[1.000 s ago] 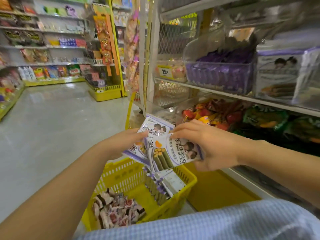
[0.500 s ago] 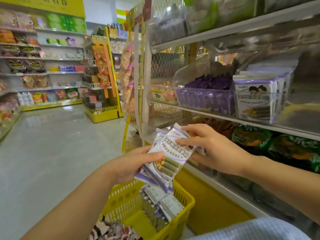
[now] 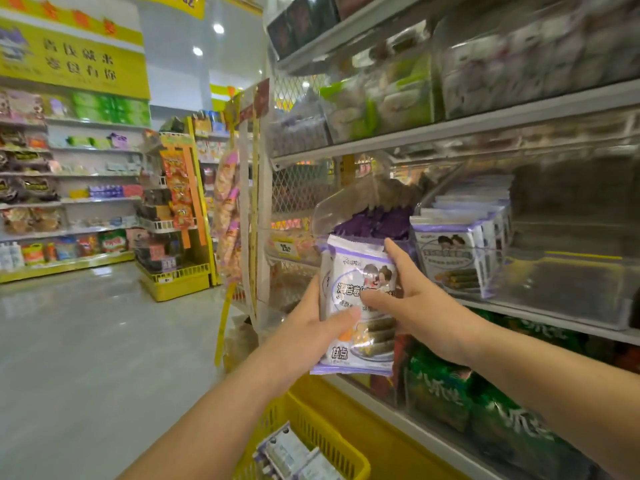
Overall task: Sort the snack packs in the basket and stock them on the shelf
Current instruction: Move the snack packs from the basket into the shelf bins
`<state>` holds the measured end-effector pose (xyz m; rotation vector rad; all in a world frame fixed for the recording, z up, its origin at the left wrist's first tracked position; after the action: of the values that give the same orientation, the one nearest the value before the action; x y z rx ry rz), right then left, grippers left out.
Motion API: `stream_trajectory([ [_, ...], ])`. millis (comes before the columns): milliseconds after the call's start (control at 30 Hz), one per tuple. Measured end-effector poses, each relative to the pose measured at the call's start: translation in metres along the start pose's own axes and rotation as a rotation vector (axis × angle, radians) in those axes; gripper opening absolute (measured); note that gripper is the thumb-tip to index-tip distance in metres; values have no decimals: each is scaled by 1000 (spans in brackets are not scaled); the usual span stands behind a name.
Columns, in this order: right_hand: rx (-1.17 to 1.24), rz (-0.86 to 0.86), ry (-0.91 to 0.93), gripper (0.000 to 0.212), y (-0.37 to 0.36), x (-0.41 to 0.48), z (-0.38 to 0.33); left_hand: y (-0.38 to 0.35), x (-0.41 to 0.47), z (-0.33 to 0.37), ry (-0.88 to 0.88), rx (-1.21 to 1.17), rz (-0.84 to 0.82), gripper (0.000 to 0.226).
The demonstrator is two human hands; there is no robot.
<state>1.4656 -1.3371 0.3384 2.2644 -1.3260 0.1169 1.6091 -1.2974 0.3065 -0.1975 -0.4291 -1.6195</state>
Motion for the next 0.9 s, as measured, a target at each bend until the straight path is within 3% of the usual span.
stream_trajectory([
  [133, -80, 34, 90, 106, 40, -14, -34, -16, 6, 26, -65, -35, -165, 53],
  [300, -126, 38, 162, 75, 98, -26, -75, -50, 30, 69, -193, 83, -251, 54],
  [600, -914, 419, 523, 61, 181, -56, -139, -123, 115, 131, -512, 197, -29, 44],
  [800, -1091, 358, 435, 60, 206, -44, -107, -147, 155, 102, -437, 442, 50, 56],
  [900, -1136, 284, 318, 60, 209, -32, -81, -148, 160, 83, -493, 712, 72, 60],
])
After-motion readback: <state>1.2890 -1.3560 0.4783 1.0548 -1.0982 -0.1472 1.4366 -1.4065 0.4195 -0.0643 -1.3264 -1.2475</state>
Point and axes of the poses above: each hand's wrist, its own x-axis towards the middle knuckle, its own y-axis out of the back of the hand, z = x × y, the point moved 5 cm from there along x, towards the middle knuckle, and after that the axes turned 2 degrees about -y, right-handed, at the moved point
